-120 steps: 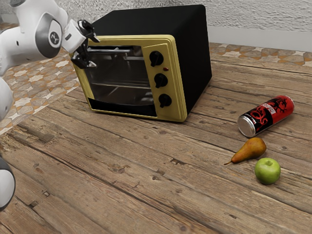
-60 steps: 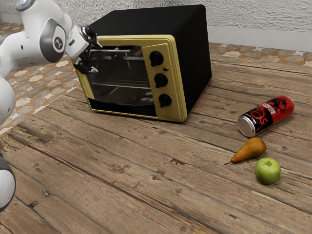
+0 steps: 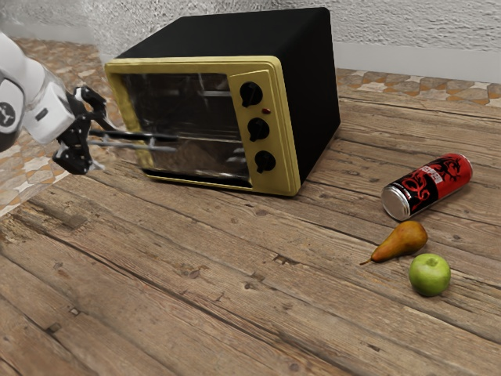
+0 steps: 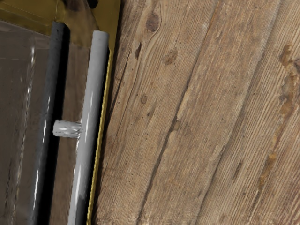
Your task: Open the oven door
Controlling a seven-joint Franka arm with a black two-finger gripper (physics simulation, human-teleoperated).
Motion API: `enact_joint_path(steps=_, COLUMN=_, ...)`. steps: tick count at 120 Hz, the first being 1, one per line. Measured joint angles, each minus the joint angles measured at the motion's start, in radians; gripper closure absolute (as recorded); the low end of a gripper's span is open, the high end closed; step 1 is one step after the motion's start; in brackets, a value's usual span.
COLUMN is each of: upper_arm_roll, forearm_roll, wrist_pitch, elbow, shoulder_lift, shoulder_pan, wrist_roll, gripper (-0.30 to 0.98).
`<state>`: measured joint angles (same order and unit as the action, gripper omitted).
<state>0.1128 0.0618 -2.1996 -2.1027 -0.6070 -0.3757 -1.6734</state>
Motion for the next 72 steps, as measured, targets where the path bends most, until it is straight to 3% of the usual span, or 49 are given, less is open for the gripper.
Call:
enact_joint_path(steps=2, upper_arm_roll=0.01, forearm_roll=0.008, wrist_pitch=0.031, elbow=0.053, shoulder_lift=-0.111, shoulder_pan=0.01, wrist_roll=-0.002, gripper=0.06)
enact_joint_path(steps=6, upper_arm_roll=-0.008, forearm_roll=0.053, wrist_pitch=0.109, elbow=0.3, shoulder_lift=-0.103, shoulder_pan=0.029, wrist_roll=0.006, gripper=0.05)
enact_joint_path(steps=10, upper_arm_roll=-0.101, forearm_roll=0.076, wrist_pitch=0.19, elbow=0.553, shoulder_lift=0.028, shoulder_pan=0.021, wrist_roll=0.037, gripper=0.04)
enact_joint_path(steps=13, upper_arm_roll=-0.179, forearm_roll=0.057, wrist_pitch=0.247, elbow=0.68, shoulder_lift=0.133, shoulder_pan=0.011, wrist_roll=0.081, gripper=0.04)
enact_joint_path(steps=21, upper_arm_roll=-0.335, forearm_roll=0.012, wrist_pitch=0.408, elbow=0.89, shoulder_lift=0.438, shoulder_pan=0.002, wrist_roll=0.23, gripper=0.03)
enact_joint_path(steps=35, upper_arm_roll=-0.394, forearm_roll=-0.009, wrist_pitch=0.599, elbow=0.894, shoulder_lift=0.697, shoulder_pan=0.019, wrist_roll=0.467, gripper=0.01)
enact_joint_path(steps=52, upper_arm_roll=-0.399, forearm_roll=-0.016, wrist_pitch=0.722, elbow=0.881, shoulder_lift=0.76, shoulder_pan=-0.004, wrist_roll=0.697, gripper=0.01)
enact_joint_path(steps=62, upper_arm_roll=-0.146, forearm_roll=-0.021, wrist_pitch=0.763, elbow=0.882, shoulder_lift=0.763, shoulder_pan=0.25, wrist_roll=0.81, gripper=0.0)
enact_joint_path(steps=72, upper_arm_roll=-0.068, forearm_roll=-0.023, wrist_pitch=0.79, elbow=0.882, shoulder_lift=0.763, shoulder_pan=0.327, wrist_roll=0.907, gripper=0.0)
